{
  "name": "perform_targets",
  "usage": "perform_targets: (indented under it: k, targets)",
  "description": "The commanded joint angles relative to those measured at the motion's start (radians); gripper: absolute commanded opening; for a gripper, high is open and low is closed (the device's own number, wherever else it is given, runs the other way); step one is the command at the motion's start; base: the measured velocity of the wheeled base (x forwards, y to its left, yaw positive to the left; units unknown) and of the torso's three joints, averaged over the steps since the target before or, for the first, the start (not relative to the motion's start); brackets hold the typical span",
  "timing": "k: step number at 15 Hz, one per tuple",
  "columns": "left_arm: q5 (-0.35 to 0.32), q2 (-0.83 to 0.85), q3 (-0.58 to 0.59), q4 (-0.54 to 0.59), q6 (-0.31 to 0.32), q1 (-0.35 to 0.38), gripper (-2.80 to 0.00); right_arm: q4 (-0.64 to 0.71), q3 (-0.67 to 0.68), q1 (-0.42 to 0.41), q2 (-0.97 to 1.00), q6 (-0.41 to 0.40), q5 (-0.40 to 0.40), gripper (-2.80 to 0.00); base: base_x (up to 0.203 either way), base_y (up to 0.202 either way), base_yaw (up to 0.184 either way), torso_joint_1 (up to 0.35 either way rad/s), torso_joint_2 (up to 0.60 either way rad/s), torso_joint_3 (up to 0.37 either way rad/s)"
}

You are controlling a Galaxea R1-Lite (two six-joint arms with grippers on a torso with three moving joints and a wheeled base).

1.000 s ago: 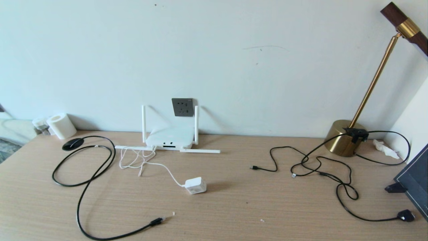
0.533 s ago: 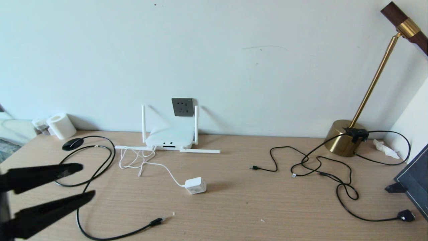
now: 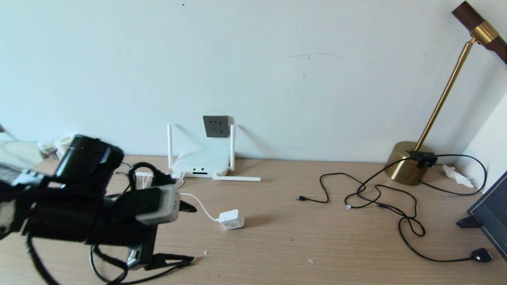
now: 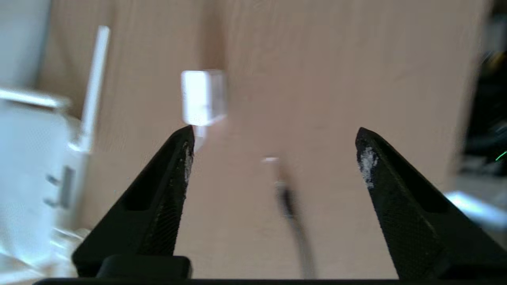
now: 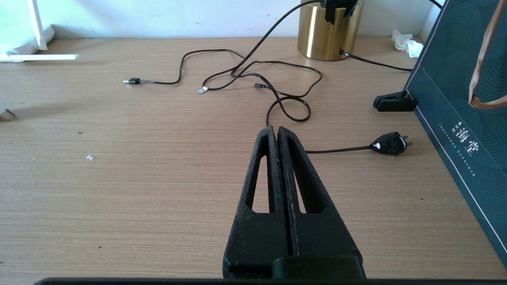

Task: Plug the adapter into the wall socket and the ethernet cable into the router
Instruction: Pick up plug

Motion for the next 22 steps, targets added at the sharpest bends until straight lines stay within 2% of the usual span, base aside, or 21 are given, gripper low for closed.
perform_targets:
  k: [1,4,7,10,12,13,17,22]
  targets:
    - [0.011,0.222,-0.188,0.099,0.190,0.006,0.00,0.000,0.000,0.000,0.000,0.000,0.000,-2.80,0.000,0.000,0.000,0.000,0.00,0.000]
    - [0.074,0.368,-0.420,0.237,0.354,0.005,0.00,0.000,0.000,0.000,0.000,0.000,0.000,-2.80,0.000,0.000,0.000,0.000,0.00,0.000]
    - [0.099,0.481,-0.600,0.383,0.396,-0.002,0.00,0.000,0.000,0.000,0.000,0.000,0.000,-2.80,0.000,0.000,0.000,0.000,0.00,0.000]
    - [0.106,0.585,-0.760,0.512,0.374,-0.010,0.00,0.000,0.000,0.000,-0.001,0.000,0.000,-2.80,0.000,0.000,0.000,0.000,0.00,0.000]
    - [0.105,0.614,-0.829,0.601,0.282,-0.020,0.00,0.000,0.000,0.000,-0.001,0.000,0.000,-2.80,0.000,0.000,0.000,0.000,0.00,0.000]
    - [0.103,0.623,-0.845,0.616,0.250,-0.029,0.00,0.000,0.000,0.000,0.000,0.000,0.000,-2.80,0.000,0.000,0.000,0.000,0.00,0.000]
    - [0.070,0.694,-0.887,0.620,0.189,-0.058,0.00,0.000,0.000,0.000,0.000,0.000,0.000,-2.80,0.000,0.000,0.000,0.000,0.00,0.000]
    - [0.066,0.735,-0.882,0.609,0.180,-0.075,0.00,0.000,0.000,0.000,0.000,0.000,0.000,-2.80,0.000,0.000,0.000,0.000,0.00,0.000]
